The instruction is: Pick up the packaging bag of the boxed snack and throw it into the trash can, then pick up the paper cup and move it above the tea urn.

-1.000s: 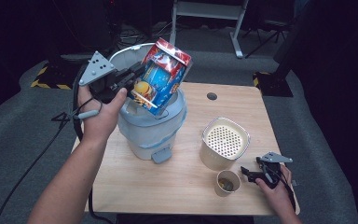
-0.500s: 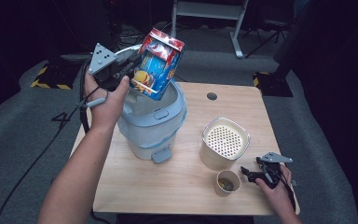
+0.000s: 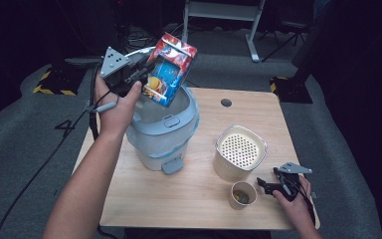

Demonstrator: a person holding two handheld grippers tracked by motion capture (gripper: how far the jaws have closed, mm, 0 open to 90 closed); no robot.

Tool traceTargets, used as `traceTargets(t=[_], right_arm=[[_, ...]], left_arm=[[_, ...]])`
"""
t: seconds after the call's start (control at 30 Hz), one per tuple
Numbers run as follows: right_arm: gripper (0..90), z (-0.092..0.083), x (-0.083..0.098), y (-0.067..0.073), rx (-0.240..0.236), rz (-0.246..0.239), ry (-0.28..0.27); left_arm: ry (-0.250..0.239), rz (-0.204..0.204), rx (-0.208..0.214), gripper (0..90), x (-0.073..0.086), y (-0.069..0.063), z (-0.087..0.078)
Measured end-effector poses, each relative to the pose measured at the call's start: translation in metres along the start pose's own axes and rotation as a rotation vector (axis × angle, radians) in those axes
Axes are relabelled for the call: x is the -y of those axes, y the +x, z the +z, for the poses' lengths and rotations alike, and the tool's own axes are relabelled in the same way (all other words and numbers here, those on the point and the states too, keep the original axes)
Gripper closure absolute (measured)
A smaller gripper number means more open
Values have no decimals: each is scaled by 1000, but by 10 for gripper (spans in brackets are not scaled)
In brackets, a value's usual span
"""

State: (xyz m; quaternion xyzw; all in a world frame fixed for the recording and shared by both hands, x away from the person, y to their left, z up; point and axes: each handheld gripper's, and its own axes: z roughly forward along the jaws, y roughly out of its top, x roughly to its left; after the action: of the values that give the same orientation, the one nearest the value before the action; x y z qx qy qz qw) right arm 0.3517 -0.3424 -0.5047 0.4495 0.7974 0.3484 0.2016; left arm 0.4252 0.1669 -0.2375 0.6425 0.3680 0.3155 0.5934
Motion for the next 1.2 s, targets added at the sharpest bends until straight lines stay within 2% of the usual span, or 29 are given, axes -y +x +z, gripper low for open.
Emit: traceTargets(t=[0.07, 0.13, 0.33, 0.73, 0.9, 0.97, 1.07, 1.2], right_arm=[[152, 0, 0, 0, 0, 0, 0], [153, 0, 0, 0, 0, 0, 0], [153, 0, 0, 0, 0, 0, 0], [153, 0, 0, 0, -1, 0, 1], [153, 0, 0, 0, -1, 0, 1], [153, 0, 0, 0, -1, 0, 2], [182, -1, 0, 0, -7, -7, -4], [211, -2, 1, 1, -13, -14, -9]], left_arm=[[-10, -10, 2, 518, 2, -4, 2], [-13, -9, 17, 445, 3, -7, 1], [-13, 10, 48, 447, 0, -15, -12], [42, 105, 174, 403, 10, -27, -61], [93, 131, 240, 402, 23, -33, -78], [110, 129, 257, 402, 30, -36, -82], [161, 153, 262, 408, 43, -39, -89], [201, 140, 294, 408, 64, -44, -96]])
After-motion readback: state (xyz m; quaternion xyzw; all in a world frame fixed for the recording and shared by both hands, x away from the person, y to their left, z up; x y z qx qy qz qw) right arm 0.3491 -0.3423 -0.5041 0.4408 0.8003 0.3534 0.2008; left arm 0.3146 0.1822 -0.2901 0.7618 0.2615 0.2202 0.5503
